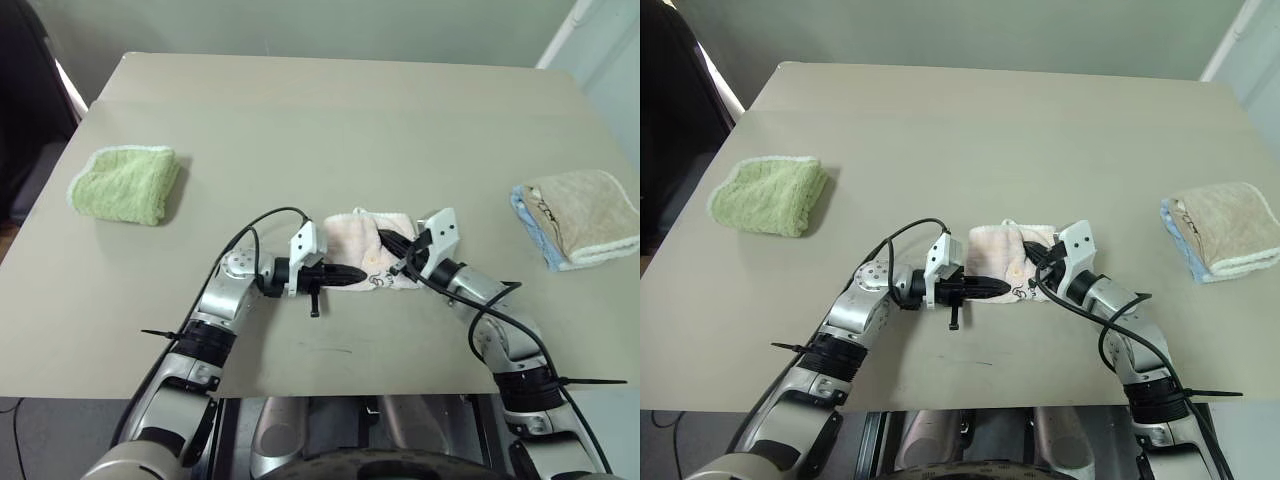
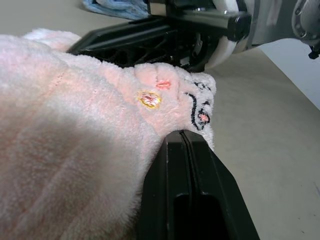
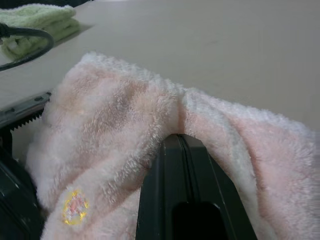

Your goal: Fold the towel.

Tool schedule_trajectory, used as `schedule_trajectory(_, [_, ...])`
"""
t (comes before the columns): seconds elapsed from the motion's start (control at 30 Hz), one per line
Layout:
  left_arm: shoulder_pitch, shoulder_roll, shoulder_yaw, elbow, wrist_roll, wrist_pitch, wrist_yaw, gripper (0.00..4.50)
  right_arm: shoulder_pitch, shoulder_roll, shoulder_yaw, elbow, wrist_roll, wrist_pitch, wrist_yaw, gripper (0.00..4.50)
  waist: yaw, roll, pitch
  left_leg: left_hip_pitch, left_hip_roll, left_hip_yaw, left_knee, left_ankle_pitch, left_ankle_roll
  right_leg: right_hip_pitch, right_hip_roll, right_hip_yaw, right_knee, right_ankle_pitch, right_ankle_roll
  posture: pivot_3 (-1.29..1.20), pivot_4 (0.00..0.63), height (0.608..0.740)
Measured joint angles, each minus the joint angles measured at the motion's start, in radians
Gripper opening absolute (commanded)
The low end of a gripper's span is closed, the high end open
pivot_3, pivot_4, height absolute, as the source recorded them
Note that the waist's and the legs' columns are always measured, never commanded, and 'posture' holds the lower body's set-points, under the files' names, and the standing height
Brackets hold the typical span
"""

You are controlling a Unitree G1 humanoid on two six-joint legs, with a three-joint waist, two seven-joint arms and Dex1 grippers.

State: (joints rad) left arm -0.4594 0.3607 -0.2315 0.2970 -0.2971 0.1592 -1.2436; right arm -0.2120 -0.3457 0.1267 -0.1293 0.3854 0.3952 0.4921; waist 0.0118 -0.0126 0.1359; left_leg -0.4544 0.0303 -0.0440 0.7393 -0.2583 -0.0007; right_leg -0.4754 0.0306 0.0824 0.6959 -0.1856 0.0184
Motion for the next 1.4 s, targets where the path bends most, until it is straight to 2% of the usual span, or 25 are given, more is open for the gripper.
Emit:
schedule_trajectory(0.2, [-0.011,0.038,0.054,0.005,-0.046,0.039,-0.019,0.06,0.011,-0.1,-0.015,-0.075,0.028,0.061,0.096,0.0,-0.002,0.0,0.0,-0.001,0.0,0.001,0.0,0.0,-0.001,-0.001,0.0,0.0,0.0,0.0,-0.001,0.0,0.15,0.697])
schedule_trajectory(0.3, [-0.011,0.072,0.086,-0.07,-0.121,0.157,-0.033,0.06,0.012,-0.148,-0.032,-0.131,0.059,0.123,0.132,0.0,-0.003,0.0,0.0,-0.001,0.0,0.001,0.0,0.0,-0.001,-0.001,0.0,0.0,0.0,-0.001,-0.001,0.0,0.15,0.697])
schedule_trajectory(0.4, [-0.035,0.101,0.135,-0.189,-0.249,0.322,-0.039,0.0,0.01,-0.163,-0.071,-0.185,0.125,0.184,0.15,0.52,-0.002,0.0,0.0,-0.002,0.0,0.001,0.0,0.0,-0.001,-0.001,0.0,0.0,0.0,-0.001,-0.003,0.0,0.15,0.697])
schedule_trajectory(0.47, [-0.09,0.116,0.203,-0.237,-0.371,0.472,-0.009,0.6,-0.003,-0.163,-0.128,-0.237,0.206,0.233,0.152,1.19,-0.002,0.0,0.0,-0.002,0.0,0.002,0.0,0.0,-0.001,-0.002,0.0,0.0,0.0,-0.001,-0.003,0.0,0.15,0.697])
schedule_trajectory(0.57, [-0.152,0.16,0.286,-0.258,-0.474,0.63,0.052,1.6,-0.024,-0.175,-0.18,-0.302,0.278,0.275,0.153,2.16,-0.003,0.0,0.0,0.001,0.0,0.002,-0.002,0.0,-0.002,0.001,0.0,0.0,0.0,-0.001,-0.004,0.0,0.15,0.697])
schedule_trajectory(0.77, [-0.137,0.246,0.316,-0.18,-0.487,0.756,0.096,3.76,-0.018,-0.24,-0.2,-0.358,0.335,0.337,0.164,4.28,-0.005,0.001,0.0,0.0,0.0,0.001,-0.003,0.0,-0.003,-0.002,0.0,0.0,0.0,-0.002,-0.005,0.0,0.15,0.697])
schedule_trajectory(0.8, [-0.131,0.262,0.315,-0.17,-0.477,0.76,0.098,4.12,-0.013,-0.257,-0.203,-0.366,0.348,0.346,0.171,4.5,-0.005,0.001,0.0,0.0,0.0,0.001,-0.003,0.0,-0.003,-0.002,0.0,0.0,0.0,-0.002,-0.005,0.0,0.15,0.697])
schedule_trajectory(0.83, [-0.126,0.277,0.312,-0.163,-0.464,0.761,0.098,4.44,-0.007,-0.273,-0.213,-0.375,0.36,0.356,0.18,4.5,-0.005,0.001,0.0,0.0,0.0,0.001,-0.003,0.0,-0.003,-0.002,0.0,0.0,0.0,-0.002,-0.005,0.0,0.15,0.697])
schedule_trajectory(0.97, [-0.123,0.295,0.295,-0.156,-0.436,0.836,0.165,4.48,0.006,-0.332,-0.234,-0.381,0.376,0.366,0.206,4.5,-0.002,0.001,0.0,0.0,0.0,0.001,-0.003,0.0,-0.003,-0.001,0.0,0.0,0.0,-0.003,-0.006,0.0,0.15,0.697])
schedule_trajectory(1.1, [-0.128,0.29,0.293,-0.114,-0.418,0.944,0.269,4.48,0.006,-0.335,-0.24,-0.367,0.367,0.366,0.189,4.5,-0.003,0.001,0.0,0.0,0.0,0.001,-0.004,0.0,-0.004,-0.002,0.0,0.0,0.0,-0.003,-0.006,0.0,0.15,0.697])
schedule_trajectory(1.2, [-0.136,0.274,0.317,-0.109,-0.452,1.063,0.315,4.48,0.006,-0.335,-0.245,-0.353,0.356,0.371,0.165,4.5,-0.003,0.001,0.0,-0.001,0.0,0.001,-0.004,0.0,-0.004,-0.003,0.0,0.0,0.0,-0.002,-0.007,0.0,0.15,0.697])
schedule_trajectory(1.3, [-0.16,0.215,0.378,-0.099,-0.505,1.239,0.385,4.48,0.008,-0.336,-0.249,-0.354,0.357,0.401,0.143,4.5,-0.001,0.001,0.0,0.0,0.0,0.002,-0.004,0.0,-0.004,-0.002,0.0,0.0,0.0,-0.002,-0.008,0.0,0.15,0.697])
schedule_trajectory(1.4, [-0.158,0.175,0.376,-0.102,-0.513,1.34,0.435,4.48,0.012,-0.342,-0.248,-0.357,0.356,0.415,0.134,4.5,0.0,0.0,0.0,0.0,0.0,0.002,-0.004,0.0,-0.004,-0.002,0.0,0.0,0.0,-0.002,-0.007,0.0,0.15,0.697])
